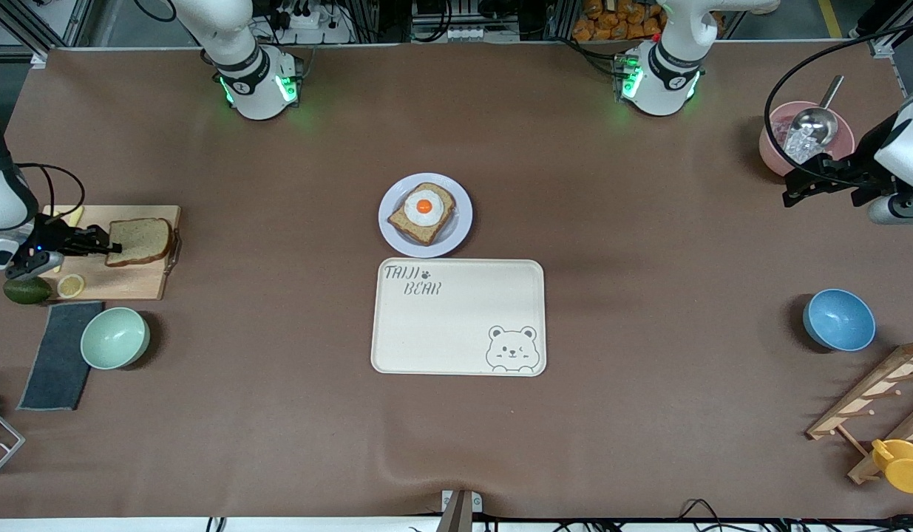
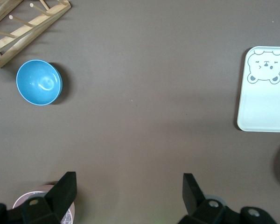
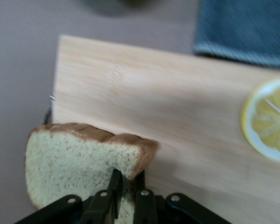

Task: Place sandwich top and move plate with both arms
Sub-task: 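Lift the bread slice with the right gripper toward the white plate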

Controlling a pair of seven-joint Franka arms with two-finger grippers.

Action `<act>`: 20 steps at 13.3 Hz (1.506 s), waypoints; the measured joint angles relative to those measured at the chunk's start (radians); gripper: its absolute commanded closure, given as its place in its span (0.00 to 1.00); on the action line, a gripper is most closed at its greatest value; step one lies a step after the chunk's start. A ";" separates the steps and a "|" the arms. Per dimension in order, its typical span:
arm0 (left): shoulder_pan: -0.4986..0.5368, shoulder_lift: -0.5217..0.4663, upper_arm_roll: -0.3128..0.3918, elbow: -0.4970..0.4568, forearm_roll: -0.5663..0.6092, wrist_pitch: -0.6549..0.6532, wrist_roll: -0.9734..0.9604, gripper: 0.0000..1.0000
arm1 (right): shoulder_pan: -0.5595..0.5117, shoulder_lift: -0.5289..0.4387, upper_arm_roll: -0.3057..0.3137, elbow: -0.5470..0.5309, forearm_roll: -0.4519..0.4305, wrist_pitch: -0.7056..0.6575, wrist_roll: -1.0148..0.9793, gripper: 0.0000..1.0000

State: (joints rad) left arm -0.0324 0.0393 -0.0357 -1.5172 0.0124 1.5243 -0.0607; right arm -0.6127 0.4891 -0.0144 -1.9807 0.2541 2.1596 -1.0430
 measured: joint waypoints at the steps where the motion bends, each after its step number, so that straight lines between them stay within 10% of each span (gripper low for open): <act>1: 0.000 0.000 0.000 0.000 0.000 0.000 0.000 0.00 | 0.016 -0.007 0.002 0.014 0.000 -0.033 0.022 1.00; 11: 0.000 0.001 0.000 -0.008 0.000 0.000 0.000 0.00 | 0.184 -0.145 0.010 0.119 0.000 -0.393 0.371 1.00; 20: 0.004 0.002 0.001 -0.033 -0.030 0.001 0.000 0.00 | 0.497 -0.254 0.017 0.115 0.004 -0.433 0.653 1.00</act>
State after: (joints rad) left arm -0.0279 0.0416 -0.0349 -1.5506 -0.0174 1.5249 -0.0607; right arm -0.1153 0.2348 0.0026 -1.8661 0.2577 1.7269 -0.3895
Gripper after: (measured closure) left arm 0.000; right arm 0.903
